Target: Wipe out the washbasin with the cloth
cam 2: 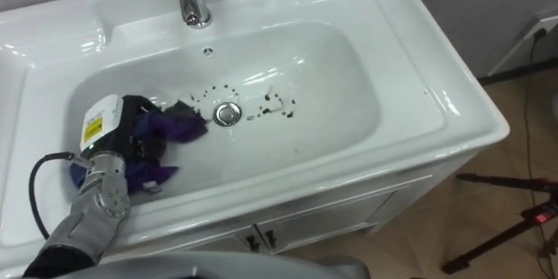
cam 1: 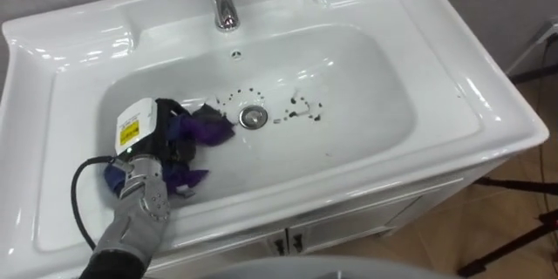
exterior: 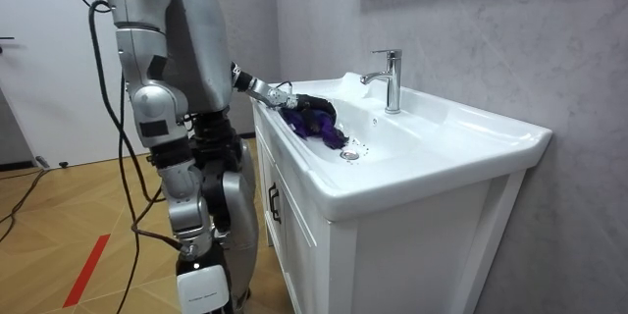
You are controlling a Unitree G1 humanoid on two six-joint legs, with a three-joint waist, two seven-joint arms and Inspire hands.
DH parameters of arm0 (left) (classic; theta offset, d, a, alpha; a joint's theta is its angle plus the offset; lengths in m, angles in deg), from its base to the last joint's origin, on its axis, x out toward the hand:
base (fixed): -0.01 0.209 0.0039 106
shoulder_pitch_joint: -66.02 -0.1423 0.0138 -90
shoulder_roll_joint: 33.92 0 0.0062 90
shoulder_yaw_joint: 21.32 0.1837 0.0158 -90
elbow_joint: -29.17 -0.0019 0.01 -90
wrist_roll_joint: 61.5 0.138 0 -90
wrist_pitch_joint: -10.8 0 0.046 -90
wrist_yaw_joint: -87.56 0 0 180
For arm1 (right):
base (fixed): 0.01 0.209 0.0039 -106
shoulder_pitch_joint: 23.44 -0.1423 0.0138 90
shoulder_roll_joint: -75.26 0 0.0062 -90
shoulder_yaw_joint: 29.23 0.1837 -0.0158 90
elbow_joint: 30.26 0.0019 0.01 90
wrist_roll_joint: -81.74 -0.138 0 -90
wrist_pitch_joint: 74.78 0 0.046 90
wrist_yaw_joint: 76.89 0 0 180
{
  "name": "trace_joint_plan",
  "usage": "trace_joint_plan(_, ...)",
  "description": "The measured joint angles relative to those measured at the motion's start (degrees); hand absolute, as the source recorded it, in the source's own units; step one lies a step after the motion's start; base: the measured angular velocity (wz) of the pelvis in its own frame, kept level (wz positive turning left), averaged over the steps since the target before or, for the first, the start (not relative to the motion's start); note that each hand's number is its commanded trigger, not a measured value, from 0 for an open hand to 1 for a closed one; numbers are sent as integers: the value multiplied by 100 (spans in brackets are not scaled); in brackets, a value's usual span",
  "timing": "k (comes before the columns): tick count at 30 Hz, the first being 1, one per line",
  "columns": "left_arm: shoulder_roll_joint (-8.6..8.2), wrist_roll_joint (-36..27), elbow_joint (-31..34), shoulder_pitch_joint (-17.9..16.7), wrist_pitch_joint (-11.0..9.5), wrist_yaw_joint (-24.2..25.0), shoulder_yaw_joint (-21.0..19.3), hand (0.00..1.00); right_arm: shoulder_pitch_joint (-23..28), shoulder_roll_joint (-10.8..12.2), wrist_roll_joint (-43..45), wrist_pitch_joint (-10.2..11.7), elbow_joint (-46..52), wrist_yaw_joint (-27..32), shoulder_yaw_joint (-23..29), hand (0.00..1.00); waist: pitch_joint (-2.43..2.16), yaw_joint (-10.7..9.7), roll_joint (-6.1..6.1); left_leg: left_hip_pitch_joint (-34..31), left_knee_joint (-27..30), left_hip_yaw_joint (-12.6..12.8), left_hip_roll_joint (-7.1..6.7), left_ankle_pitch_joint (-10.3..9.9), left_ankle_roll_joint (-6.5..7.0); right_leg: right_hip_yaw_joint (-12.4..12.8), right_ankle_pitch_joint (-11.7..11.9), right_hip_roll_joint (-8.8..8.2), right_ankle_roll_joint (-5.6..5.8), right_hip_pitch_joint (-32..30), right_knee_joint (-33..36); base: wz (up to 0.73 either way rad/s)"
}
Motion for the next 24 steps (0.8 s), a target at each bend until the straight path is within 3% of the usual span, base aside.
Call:
trace_joint_plan(9,-18,-1555,-184,114,-15,454,-177,100,187,91,50,-174,260,-68,19,0,-16,-19,22,96,0,137,22,0,-1,50,-15,-3,-19,-24,102,-5)
trace_joint_plan(17,-61,-1766,-346,222,95,895,-351,100,470,111,70,-299,332,-298,119,0,-20,-139,21,168,1,251,40,-1,-5,201,-25,37,-31,-22,148,-7)
trace_joint_plan(24,-63,-2100,-615,581,329,1127,-364,100,504,144,89,-491,396,-286,127,0,-20,-405,26,57,-26,306,49,-14,-23,265,-45,55,-49,-253,331,-5)
